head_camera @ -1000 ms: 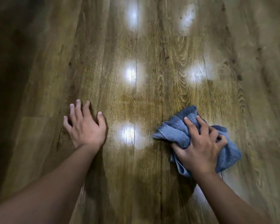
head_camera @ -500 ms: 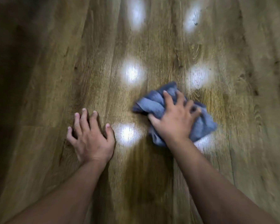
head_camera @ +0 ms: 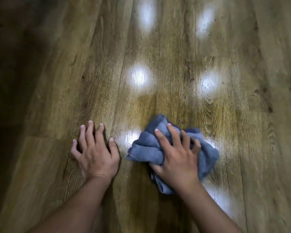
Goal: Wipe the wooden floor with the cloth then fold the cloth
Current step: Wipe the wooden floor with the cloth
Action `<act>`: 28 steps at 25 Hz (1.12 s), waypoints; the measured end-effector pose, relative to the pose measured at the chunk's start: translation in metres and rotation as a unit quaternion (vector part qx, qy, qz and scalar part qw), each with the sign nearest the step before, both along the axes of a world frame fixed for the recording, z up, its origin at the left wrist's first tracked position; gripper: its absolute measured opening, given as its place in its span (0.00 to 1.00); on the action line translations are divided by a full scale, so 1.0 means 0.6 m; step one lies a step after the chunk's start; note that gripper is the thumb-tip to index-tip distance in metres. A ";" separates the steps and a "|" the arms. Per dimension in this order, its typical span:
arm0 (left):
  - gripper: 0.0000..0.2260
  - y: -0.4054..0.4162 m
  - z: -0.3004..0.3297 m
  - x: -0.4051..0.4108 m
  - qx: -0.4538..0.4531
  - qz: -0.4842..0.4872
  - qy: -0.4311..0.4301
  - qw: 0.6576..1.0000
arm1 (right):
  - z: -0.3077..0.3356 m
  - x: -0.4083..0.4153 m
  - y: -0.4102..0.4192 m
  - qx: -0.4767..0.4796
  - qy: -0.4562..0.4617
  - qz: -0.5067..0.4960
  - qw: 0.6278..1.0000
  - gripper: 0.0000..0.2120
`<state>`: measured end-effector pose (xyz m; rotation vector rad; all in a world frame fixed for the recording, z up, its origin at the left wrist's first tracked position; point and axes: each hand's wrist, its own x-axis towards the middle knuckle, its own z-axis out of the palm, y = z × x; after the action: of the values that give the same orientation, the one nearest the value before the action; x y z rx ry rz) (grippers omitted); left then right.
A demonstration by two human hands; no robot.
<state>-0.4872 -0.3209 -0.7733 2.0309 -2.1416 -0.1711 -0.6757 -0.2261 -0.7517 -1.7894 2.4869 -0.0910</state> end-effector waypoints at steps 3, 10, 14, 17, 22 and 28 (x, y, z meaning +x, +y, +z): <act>0.26 0.000 -0.002 -0.001 0.001 0.003 -0.006 1.000 | 0.001 -0.086 -0.012 0.006 0.032 -0.049 0.998 0.41; 0.26 0.000 -0.006 -0.001 -0.001 0.002 -0.019 1.000 | -0.006 -0.182 -0.247 0.000 0.027 -0.243 0.970 0.37; 0.26 0.001 -0.006 -0.002 0.005 0.001 -0.014 1.000 | 0.006 -0.076 -0.261 0.010 0.005 -0.067 0.998 0.40; 0.26 0.001 -0.007 0.000 -0.001 0.004 -0.010 1.000 | 0.007 -0.002 -0.158 0.003 -0.011 0.017 1.000 0.42; 0.26 -0.003 -0.014 0.003 -0.010 0.003 -0.004 1.000 | 0.000 -0.026 0.025 0.002 -0.006 0.023 1.000 0.41; 0.25 0.001 0.016 -0.009 0.037 0.011 -0.043 0.998 | 0.020 -0.084 0.076 0.044 -0.005 -0.126 0.991 0.41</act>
<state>-0.4926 -0.3200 -0.7636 2.1393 -2.1929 -0.1647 -0.7263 -0.1807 -0.7396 -1.4329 2.6512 -0.0039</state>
